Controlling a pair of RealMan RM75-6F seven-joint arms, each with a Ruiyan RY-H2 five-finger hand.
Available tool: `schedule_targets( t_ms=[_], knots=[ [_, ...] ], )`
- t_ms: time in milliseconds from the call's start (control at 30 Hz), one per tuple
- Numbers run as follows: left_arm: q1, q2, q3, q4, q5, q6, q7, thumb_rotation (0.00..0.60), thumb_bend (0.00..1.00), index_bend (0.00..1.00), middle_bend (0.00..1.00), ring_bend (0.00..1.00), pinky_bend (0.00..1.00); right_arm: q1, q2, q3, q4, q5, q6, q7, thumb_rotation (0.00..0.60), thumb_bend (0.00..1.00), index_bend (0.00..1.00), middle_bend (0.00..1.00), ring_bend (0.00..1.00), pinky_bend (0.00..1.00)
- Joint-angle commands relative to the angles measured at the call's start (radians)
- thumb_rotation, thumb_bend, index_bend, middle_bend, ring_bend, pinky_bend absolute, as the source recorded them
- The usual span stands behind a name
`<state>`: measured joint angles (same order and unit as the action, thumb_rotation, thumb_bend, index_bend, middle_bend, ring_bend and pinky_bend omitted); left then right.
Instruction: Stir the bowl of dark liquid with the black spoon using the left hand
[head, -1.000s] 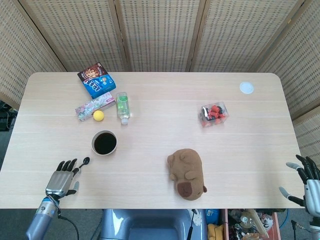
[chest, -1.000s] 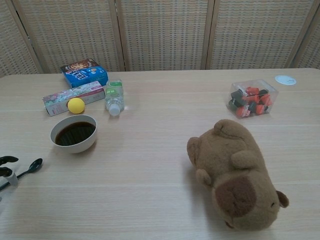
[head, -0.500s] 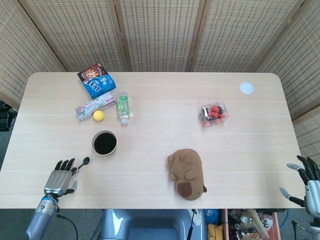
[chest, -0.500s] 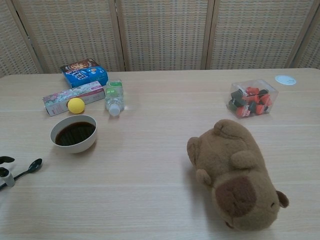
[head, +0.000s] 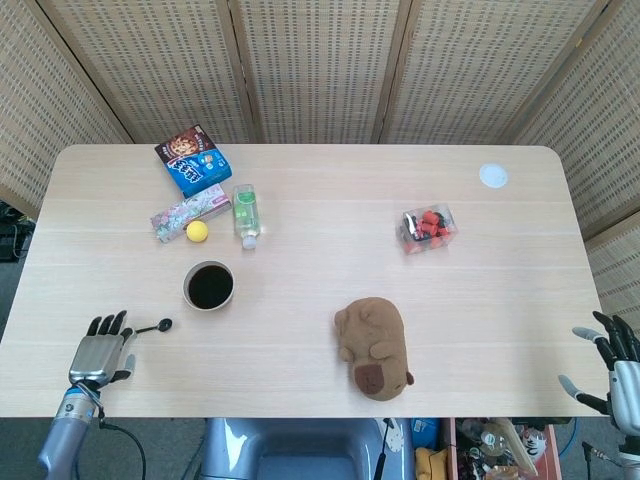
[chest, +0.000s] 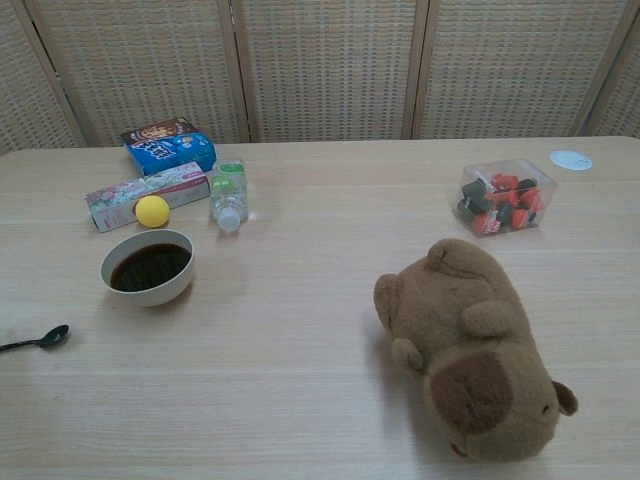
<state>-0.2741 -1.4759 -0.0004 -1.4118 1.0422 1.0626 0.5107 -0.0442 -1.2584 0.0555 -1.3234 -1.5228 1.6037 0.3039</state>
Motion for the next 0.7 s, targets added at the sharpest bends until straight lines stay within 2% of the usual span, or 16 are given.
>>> schedule_targets(
  t_ms=[33, 100, 200, 233, 467, 600, 700],
  knots=[
    [-0.004, 0.001, -0.004, 0.008, -0.006, -0.006, -0.008, 0.471, 0.53, 0.28, 0.0, 0.0, 0.0, -0.001, 0.001, 0.0, 0.0, 0.001, 0.0, -0.001, 0.6, 0.3, 0.33, 0.21, 0.09, 0.21],
    [-0.007, 0.003, -0.006, 0.011, -0.001, -0.009, -0.017, 0.485, 0.53, 0.28, 0.0, 0.0, 0.0, -0.002, 0.001, 0.001, -0.001, 0.002, 0.001, -0.001, 0.6, 0.3, 0.33, 0.21, 0.09, 0.21],
    [-0.002, 0.002, 0.003, 0.024, 0.068, 0.033, -0.046, 0.559, 0.53, 0.28, 0.0, 0.0, 0.0, -0.005, 0.002, 0.001, -0.003, 0.003, 0.005, -0.001, 0.6, 0.3, 0.33, 0.21, 0.09, 0.21],
    [0.002, 0.002, 0.007, 0.027, 0.088, 0.048, -0.057, 0.567, 0.53, 0.28, 0.0, 0.0, 0.0, -0.006, 0.002, 0.001, -0.003, 0.002, 0.005, -0.001, 0.6, 0.3, 0.33, 0.21, 0.09, 0.21],
    [0.024, -0.004, 0.002, 0.051, 0.153, 0.119, -0.124, 0.57, 0.53, 0.26, 0.0, 0.0, 0.0, -0.007, 0.001, 0.001, -0.001, 0.001, 0.006, 0.004, 0.6, 0.3, 0.33, 0.21, 0.09, 0.21],
    [0.029, -0.01, -0.013, 0.076, 0.161, 0.144, -0.145, 0.6, 0.53, 0.26, 0.0, 0.0, 0.0, -0.007, 0.001, 0.002, 0.003, 0.002, 0.006, 0.007, 0.6, 0.3, 0.33, 0.21, 0.09, 0.21],
    [0.028, -0.024, -0.025, 0.11, 0.165, 0.154, -0.155, 0.6, 0.52, 0.29, 0.0, 0.0, 0.0, -0.007, 0.001, 0.003, 0.005, 0.003, 0.005, 0.009, 0.6, 0.3, 0.33, 0.21, 0.09, 0.21]
  ],
)
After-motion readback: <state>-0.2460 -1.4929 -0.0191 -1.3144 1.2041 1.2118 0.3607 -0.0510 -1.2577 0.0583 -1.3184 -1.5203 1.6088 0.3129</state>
